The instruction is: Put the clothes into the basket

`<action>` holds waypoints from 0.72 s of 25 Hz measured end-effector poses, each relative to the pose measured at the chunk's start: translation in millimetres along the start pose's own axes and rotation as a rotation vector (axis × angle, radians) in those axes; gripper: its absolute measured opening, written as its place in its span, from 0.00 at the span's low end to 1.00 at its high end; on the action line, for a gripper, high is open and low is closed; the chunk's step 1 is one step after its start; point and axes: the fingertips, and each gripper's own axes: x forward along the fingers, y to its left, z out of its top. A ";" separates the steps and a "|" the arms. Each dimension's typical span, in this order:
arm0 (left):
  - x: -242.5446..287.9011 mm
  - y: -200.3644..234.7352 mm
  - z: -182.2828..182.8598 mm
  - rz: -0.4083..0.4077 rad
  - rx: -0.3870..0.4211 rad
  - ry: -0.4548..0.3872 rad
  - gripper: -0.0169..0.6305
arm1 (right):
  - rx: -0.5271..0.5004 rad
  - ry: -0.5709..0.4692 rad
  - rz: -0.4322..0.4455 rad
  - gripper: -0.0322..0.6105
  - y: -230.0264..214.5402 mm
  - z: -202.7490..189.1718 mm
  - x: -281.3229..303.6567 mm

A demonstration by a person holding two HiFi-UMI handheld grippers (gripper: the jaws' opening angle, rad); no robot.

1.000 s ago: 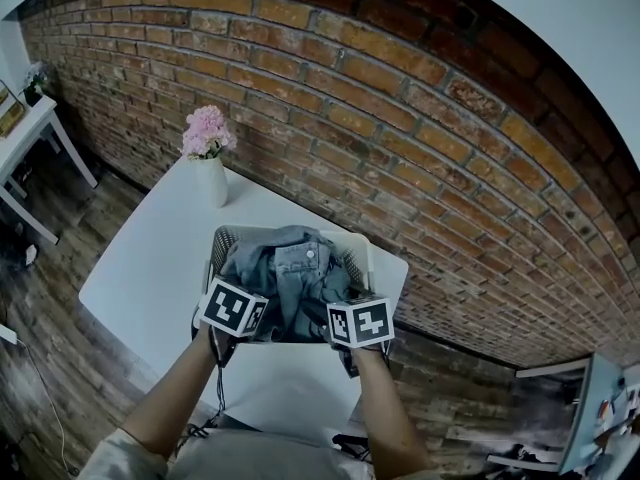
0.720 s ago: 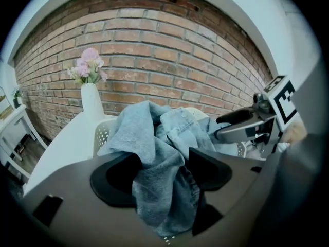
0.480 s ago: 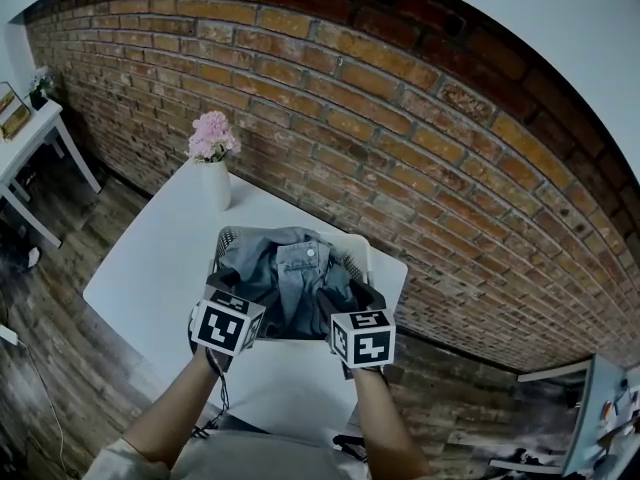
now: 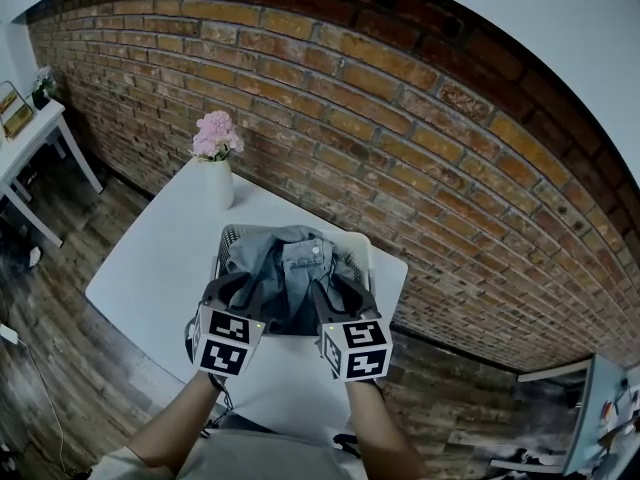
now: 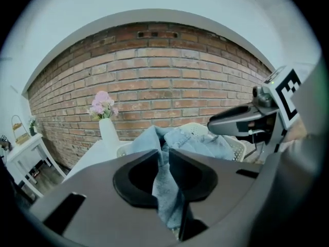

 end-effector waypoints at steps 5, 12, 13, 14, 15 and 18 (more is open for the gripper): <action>-17.9 -3.3 22.4 0.022 0.026 -0.118 0.07 | -0.008 -0.064 -0.004 0.20 12.0 11.2 -11.6; -41.1 -23.9 40.2 -0.005 0.019 -0.223 0.04 | -0.033 -0.155 -0.016 0.08 29.1 28.8 -34.6; -46.7 -27.3 44.0 -0.009 0.024 -0.240 0.04 | -0.032 -0.167 -0.015 0.08 31.4 31.4 -39.1; -52.9 -30.7 48.1 -0.012 0.029 -0.258 0.04 | -0.031 -0.179 -0.014 0.07 33.4 34.0 -43.9; -59.3 -34.1 52.5 -0.016 0.036 -0.276 0.04 | -0.030 -0.192 -0.014 0.07 35.2 36.8 -49.1; -79.1 -45.3 65.6 -0.026 0.068 -0.329 0.04 | -0.033 -0.244 -0.023 0.06 39.7 46.9 -68.0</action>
